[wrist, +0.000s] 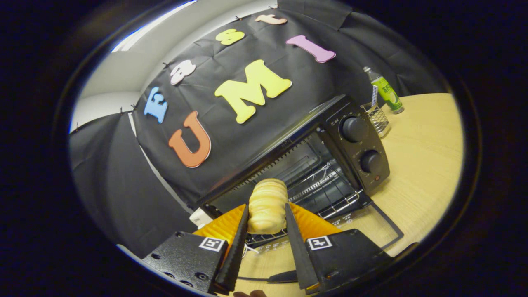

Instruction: Open the toaster oven, put the food inside, and close the toaster oven door.

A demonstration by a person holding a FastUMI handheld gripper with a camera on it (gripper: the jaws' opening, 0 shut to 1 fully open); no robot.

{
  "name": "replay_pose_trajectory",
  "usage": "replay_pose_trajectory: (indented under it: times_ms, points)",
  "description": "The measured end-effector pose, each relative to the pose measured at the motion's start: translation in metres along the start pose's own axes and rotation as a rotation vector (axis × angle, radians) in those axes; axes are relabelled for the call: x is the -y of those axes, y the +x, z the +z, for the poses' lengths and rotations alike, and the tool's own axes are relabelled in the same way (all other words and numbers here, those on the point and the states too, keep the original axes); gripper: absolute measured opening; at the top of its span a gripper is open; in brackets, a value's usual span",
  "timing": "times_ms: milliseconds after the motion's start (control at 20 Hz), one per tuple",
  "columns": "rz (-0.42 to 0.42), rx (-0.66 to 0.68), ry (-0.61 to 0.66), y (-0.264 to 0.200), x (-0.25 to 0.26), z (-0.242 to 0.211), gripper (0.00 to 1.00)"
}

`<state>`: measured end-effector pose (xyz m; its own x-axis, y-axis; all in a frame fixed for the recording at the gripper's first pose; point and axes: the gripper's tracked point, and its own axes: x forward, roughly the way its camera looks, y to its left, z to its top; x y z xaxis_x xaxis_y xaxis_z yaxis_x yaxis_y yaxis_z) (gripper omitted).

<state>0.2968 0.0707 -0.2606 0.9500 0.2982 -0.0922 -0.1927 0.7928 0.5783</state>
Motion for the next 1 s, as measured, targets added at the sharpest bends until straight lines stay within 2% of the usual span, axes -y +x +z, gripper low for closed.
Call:
replay_pose_trajectory:
  times_ms: [350,550,650,800,1000]
  points:
    - [-0.06,-0.007,0.078,0.062,0.028,0.014,0.59]
    - [-0.057,-0.03,0.151,0.08,0.032,0.008,0.61]
    - [-0.064,-0.037,0.165,0.079,0.033,0.007,0.77]
    - [-0.092,-0.057,0.138,0.069,0.032,0.005,0.88]
    - [-0.107,-0.123,0.13,0.045,0.023,-0.005,0.93]
